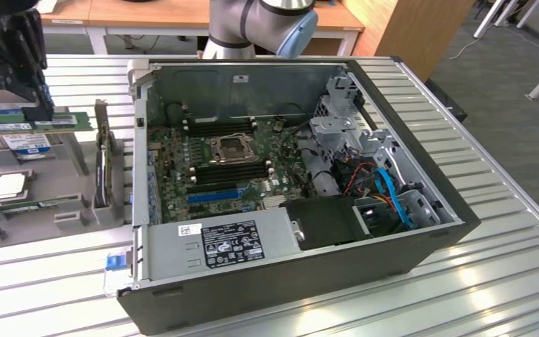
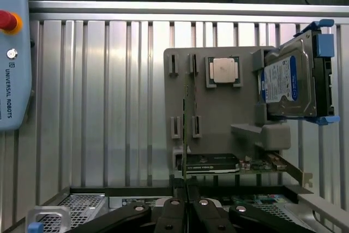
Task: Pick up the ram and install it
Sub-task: 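Pick up the ram and move it above insertion slot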
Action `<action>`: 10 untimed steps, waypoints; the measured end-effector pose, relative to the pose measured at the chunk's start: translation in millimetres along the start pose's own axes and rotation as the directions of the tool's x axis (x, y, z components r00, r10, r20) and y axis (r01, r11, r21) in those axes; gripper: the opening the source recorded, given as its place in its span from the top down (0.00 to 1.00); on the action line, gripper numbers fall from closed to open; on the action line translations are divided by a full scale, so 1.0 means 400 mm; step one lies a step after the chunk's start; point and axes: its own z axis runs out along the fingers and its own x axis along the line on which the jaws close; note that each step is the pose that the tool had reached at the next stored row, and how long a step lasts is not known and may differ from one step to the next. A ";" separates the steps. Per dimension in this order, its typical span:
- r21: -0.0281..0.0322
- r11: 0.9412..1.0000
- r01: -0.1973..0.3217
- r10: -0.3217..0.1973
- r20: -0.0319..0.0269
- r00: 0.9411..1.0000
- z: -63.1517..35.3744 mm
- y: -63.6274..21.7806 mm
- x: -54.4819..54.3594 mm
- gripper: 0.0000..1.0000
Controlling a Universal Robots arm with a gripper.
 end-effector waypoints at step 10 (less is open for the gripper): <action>-0.002 1.000 0.000 0.000 0.000 1.000 -0.003 -0.065 -0.002 0.88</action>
